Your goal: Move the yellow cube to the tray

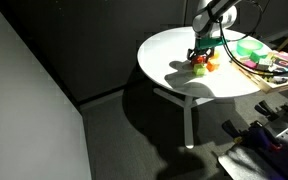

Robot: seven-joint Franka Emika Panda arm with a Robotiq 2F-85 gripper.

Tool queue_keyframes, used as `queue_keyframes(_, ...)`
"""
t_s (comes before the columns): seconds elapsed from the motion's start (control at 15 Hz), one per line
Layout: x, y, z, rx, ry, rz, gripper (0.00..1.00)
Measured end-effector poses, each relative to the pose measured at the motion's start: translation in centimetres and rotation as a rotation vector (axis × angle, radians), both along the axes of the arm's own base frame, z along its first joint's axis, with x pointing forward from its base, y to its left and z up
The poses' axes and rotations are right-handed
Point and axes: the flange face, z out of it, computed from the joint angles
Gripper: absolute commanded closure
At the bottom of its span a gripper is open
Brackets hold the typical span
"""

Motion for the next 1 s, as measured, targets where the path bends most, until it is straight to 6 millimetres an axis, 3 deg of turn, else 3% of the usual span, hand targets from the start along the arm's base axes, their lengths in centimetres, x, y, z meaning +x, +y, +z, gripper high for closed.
queue_keyframes(0.4,0.2,-0.1,-1.6,-0.003,0.015,-0.001,0.00)
queue_keyframes(0.47,0.2,-0.1,-1.9,-0.004,0.018,0.000,0.21)
queue_keyframes(0.87,0.3,0.0,-3.4,-0.005,0.032,0.005,0.68)
queue_keyframes(1.0,0.4,0.2,-3.4,-0.005,0.030,0.013,0.73)
